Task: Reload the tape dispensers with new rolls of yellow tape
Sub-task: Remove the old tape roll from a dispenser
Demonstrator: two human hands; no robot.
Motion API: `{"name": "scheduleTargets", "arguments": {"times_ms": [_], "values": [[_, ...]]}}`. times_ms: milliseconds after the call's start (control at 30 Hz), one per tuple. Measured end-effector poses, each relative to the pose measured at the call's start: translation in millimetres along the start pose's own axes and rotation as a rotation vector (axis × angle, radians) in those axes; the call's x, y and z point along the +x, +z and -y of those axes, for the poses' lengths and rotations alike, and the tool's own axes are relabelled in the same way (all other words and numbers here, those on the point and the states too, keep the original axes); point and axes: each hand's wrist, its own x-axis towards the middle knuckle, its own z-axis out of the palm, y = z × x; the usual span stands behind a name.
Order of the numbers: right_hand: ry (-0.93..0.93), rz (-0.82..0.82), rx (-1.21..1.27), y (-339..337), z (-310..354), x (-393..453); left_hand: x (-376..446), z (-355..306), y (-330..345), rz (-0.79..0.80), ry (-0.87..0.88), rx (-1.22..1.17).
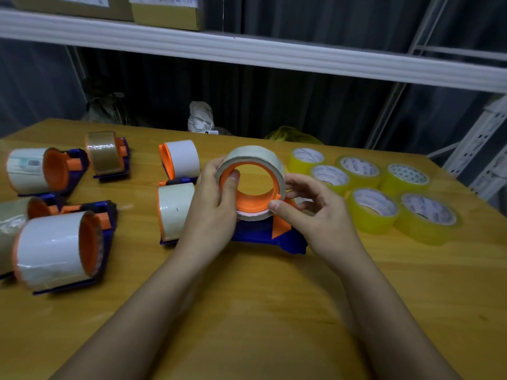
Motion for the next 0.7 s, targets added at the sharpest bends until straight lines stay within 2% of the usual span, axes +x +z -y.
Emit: {"name": "scheduleTargets", "arguments": {"times_ms": [233, 567, 700], "values": [[-0.013, -0.031, 0.05, 3.6, 3.4, -1.9, -0.8, 2.8, 0.6, 0.012, -0.023, -0.012], [-0.013, -0.003, 0.141, 5.0, 3.2, -1.9, -2.7, 0.9, 1.7, -0.002, 0.021, 0.016], [-0.018, 0.007, 0.125, 4.7, 0.1, -2.2, -3.1, -4.1, -2.8, 0.036, -0.016, -0.02]]}}
